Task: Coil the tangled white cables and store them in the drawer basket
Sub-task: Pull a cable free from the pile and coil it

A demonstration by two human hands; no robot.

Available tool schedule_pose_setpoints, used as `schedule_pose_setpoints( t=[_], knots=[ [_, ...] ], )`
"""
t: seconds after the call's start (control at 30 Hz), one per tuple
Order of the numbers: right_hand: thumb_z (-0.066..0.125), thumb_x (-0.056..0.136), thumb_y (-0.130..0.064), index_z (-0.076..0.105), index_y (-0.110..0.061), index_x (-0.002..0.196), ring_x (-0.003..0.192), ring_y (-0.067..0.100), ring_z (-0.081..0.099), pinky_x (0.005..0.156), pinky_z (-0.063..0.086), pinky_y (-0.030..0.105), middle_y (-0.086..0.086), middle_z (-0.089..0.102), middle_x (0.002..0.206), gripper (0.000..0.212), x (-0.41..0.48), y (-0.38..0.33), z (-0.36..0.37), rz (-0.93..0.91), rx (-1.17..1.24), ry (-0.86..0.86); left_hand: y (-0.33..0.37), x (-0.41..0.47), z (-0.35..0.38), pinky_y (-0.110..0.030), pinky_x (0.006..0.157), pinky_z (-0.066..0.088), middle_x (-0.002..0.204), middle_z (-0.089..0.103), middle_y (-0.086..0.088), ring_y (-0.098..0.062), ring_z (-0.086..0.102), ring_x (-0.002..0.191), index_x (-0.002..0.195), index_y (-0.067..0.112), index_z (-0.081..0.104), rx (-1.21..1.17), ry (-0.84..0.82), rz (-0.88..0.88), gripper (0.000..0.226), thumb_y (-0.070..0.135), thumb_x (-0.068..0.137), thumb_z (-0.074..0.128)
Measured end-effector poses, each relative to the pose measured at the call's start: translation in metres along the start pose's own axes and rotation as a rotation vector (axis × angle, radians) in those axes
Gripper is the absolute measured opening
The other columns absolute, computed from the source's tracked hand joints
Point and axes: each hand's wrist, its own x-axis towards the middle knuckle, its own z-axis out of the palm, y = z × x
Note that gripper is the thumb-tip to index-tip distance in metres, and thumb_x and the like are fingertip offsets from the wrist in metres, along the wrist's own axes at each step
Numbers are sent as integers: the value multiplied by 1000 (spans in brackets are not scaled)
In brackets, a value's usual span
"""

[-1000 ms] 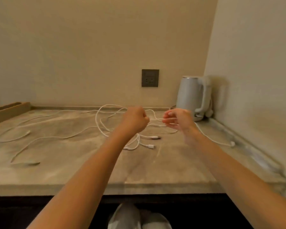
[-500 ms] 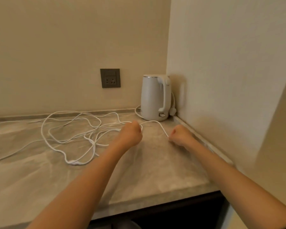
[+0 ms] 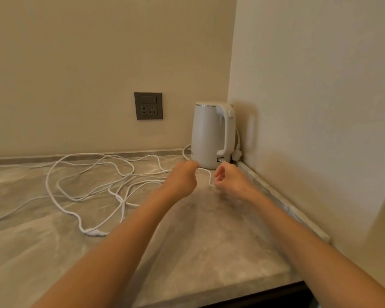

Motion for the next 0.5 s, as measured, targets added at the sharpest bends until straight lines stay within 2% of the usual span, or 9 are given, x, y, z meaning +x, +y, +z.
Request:
schedule_pose_setpoints(
  t=[0.07, 0.13, 0.23, 0.27, 0.33, 0.4, 0.47, 0.5],
  knots=[
    [62, 76, 7, 45, -21, 74, 78, 22, 61, 74, 52, 35, -1, 60, 72, 33, 4, -9, -4, -85, 135, -32, -7, 4, -2, -29, 104, 29, 138, 47, -14, -28, 41, 128, 134, 5, 46, -7, -45, 52, 46, -2, 88, 45],
    [63, 78, 11, 45, -16, 77, 72, 19, 63, 76, 54, 35, 4, 62, 73, 33, 9, -21, -10, -125, 342, -17, -14, 7, -7, -25, 102, 28, 138, 47, -11, -24, 41, 128, 132, 6, 46, -48, -100, 92, 43, 0, 89, 47],
    [59, 84, 12, 45, -13, 80, 63, 8, 61, 63, 54, 20, 6, 61, 73, 29, 21, -39, -16, -120, 611, 33, -19, 9, -19, -23, 84, 34, 113, 60, -10, -18, 51, 103, 105, 2, 60, -180, -121, 137, 17, 5, 91, 52],
    [58, 85, 11, 46, -13, 81, 61, 8, 61, 61, 52, 18, 6, 61, 73, 27, 23, -43, -15, -116, 661, 37, -19, 9, -23, -23, 78, 34, 104, 63, -11, -17, 52, 95, 96, 1, 62, -225, -103, 130, 14, 9, 92, 51],
    [57, 87, 8, 49, -12, 82, 55, 7, 57, 56, 50, 16, 6, 60, 73, 23, 30, -51, -11, -105, 729, 36, -21, 13, -33, -27, 77, 38, 88, 66, -9, -17, 55, 85, 82, 4, 64, -303, -28, 72, 25, 14, 96, 46],
    [55, 90, 3, 50, -12, 82, 43, 3, 47, 44, 40, 14, 5, 57, 72, 18, 38, -58, -2, -74, 839, 29, -27, 16, -40, -35, 79, 47, 68, 63, -4, -21, 61, 72, 68, 10, 58, -481, 91, -5, 33, 16, 97, 44],
    [51, 95, -6, 50, -10, 81, 33, 1, 33, 33, 27, 13, 4, 50, 68, 14, 48, -70, 11, -13, 1011, -66, -35, 20, -47, -44, 71, 53, 52, 54, 1, -18, 60, 51, 65, 12, 53, -712, 243, -107, 33, 17, 96, 45],
    [49, 96, -13, 50, -10, 81, 31, 1, 28, 30, 22, 13, 4, 47, 65, 16, 51, -74, 16, 34, 1104, -139, -36, 21, -49, -44, 64, 53, 46, 49, 3, -13, 55, 41, 65, 11, 52, -816, 307, -153, 32, 17, 96, 47]
  ],
)
